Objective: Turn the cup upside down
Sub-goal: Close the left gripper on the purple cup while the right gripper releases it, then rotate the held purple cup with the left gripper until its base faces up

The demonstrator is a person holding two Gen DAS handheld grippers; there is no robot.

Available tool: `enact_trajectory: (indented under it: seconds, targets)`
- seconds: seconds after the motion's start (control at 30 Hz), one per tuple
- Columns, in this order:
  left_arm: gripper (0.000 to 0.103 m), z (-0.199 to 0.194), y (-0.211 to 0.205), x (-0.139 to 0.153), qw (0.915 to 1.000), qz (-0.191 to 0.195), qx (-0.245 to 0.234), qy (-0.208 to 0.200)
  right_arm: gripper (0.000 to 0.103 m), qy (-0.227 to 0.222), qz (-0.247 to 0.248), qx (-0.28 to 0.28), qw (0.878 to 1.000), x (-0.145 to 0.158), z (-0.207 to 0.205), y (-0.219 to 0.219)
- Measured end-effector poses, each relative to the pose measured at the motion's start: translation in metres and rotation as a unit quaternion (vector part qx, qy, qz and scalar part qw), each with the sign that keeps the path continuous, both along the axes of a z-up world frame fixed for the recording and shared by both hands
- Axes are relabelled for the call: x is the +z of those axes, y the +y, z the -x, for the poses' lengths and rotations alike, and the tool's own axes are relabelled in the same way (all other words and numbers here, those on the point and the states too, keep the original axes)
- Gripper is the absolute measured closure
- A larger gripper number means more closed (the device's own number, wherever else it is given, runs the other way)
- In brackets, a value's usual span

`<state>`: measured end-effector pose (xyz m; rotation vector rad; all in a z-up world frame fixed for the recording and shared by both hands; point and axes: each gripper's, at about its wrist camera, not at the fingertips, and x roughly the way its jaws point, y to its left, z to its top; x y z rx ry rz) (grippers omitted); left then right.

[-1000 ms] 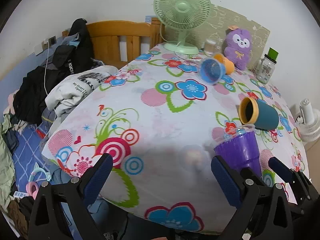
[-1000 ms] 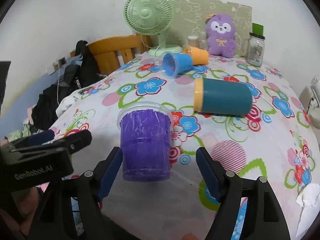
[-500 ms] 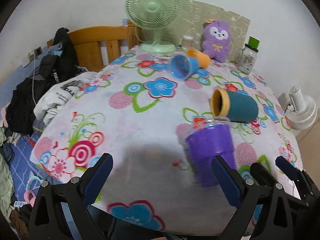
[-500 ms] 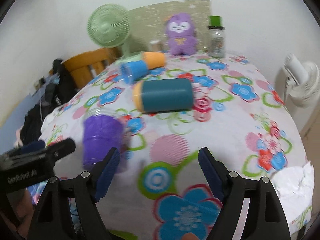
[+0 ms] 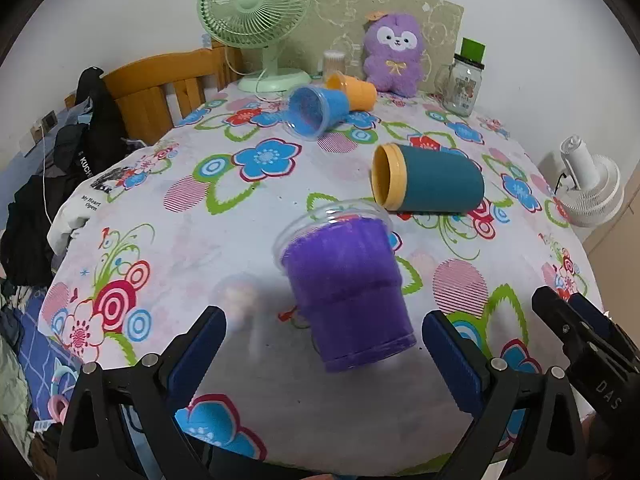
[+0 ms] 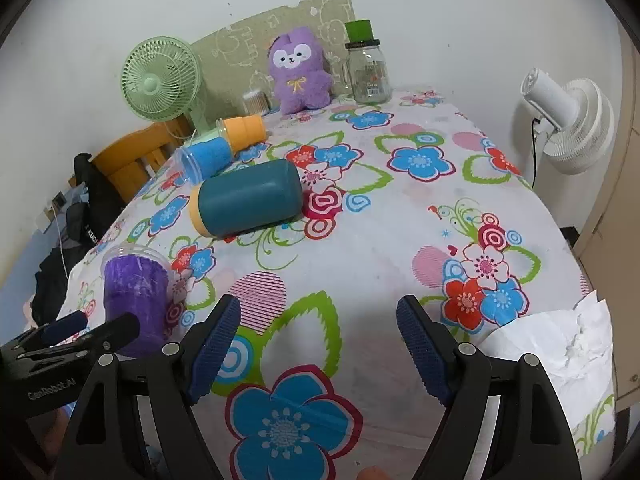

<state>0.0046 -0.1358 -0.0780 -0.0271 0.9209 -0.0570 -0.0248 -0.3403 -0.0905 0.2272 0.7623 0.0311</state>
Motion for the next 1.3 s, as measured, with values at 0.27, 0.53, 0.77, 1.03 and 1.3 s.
enact_trajectory:
  seconds: [0.27,0.53,0.77,1.03,1.3]
  targets:
    - [0.004,-0.007,-0.008,-0.008,0.9999,-0.011,-0.005,0.007,0.02,0.011,0.01,0.009,1.0,-0.006,-0.006,0.002]
    - [0.016,-0.011,-0.014,-0.015,0.9996,-0.018,-0.011,0.017,0.02,0.019,0.008,0.012,1.0,-0.012,-0.01,0.001]
    - [0.021,-0.012,-0.016,-0.018,0.9995,-0.021,-0.015,0.019,0.02,0.023,0.007,0.011,1.0,-0.014,-0.011,0.001]
    - [0.033,-0.012,-0.012,-0.019,0.9995,-0.021,-0.011,0.02,0.02,0.024,0.008,0.012,1.0,-0.014,-0.011,0.002]
    - [0.04,-0.009,-0.009,-0.015,0.9998,-0.017,-0.012,0.008,0.02,0.025,0.009,0.013,1.0,-0.014,-0.01,0.004]
